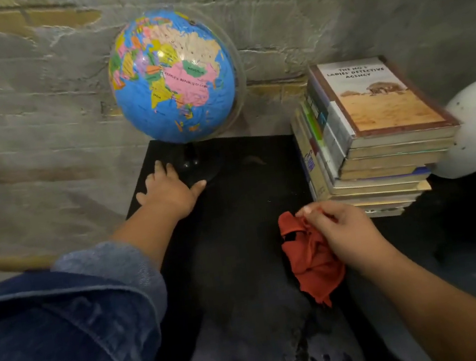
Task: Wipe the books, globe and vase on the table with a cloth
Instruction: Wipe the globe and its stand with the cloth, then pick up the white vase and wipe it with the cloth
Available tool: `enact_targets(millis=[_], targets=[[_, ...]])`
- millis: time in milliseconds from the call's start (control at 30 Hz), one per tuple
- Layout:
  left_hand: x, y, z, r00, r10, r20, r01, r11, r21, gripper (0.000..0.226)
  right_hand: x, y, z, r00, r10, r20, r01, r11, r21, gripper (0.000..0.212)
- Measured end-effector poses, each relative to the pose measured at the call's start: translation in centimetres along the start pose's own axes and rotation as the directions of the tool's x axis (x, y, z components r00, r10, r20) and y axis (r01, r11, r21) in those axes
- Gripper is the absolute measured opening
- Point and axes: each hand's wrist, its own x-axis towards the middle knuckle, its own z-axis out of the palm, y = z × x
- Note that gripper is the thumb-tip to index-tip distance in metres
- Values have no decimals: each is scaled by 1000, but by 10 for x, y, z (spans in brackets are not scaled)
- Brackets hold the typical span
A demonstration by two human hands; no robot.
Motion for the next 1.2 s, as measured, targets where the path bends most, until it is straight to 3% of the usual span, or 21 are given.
enact_targets(millis=[100,233,300,367,433,533,700,767,1100,1200], targets=[[-36,11,2,976,61,-210,-93,985,-143,72,-22,-1,-27,955,-82,-285,87,996,4,26],[-87,43,-6,931,202,-302,-293,910,-292,49,-39,-1,-90,754,-158,-637,213,977,10,24],[-108,60,-12,908,294,-300,-383,871,-306,44,-34,-1,-135,650,-158,-743,184,982,-48,17],[-124,72,-17,889,365,-275,-443,839,-316,39,-17,-5,-177,606,-135,-784,53,990,-130,33],[-138,83,-21,888,380,-260,-454,815,-359,37,4,-13,-210,659,-142,-738,-95,958,-270,55],[-158,99,-28,908,311,-279,-410,794,-449,37,26,-26,-241,763,-130,-633,-225,865,-449,68],[-183,117,-29,936,251,-247,-345,799,-492,38,60,-26,-274,886,-37,-462,-300,715,-632,57],[-191,121,-28,944,234,-231,-321,807,-496,38,70,-23,-282,904,14,-428,-327,667,-669,57],[-217,123,-27,943,226,-243,-318,826,-465,32,55,-32,-296,959,-148,-242,-134,516,-846,43],[-222,119,-34,937,229,-265,-331,825,-458,30,24,-38,-289,970,-165,-180,-67,530,-845,31]])
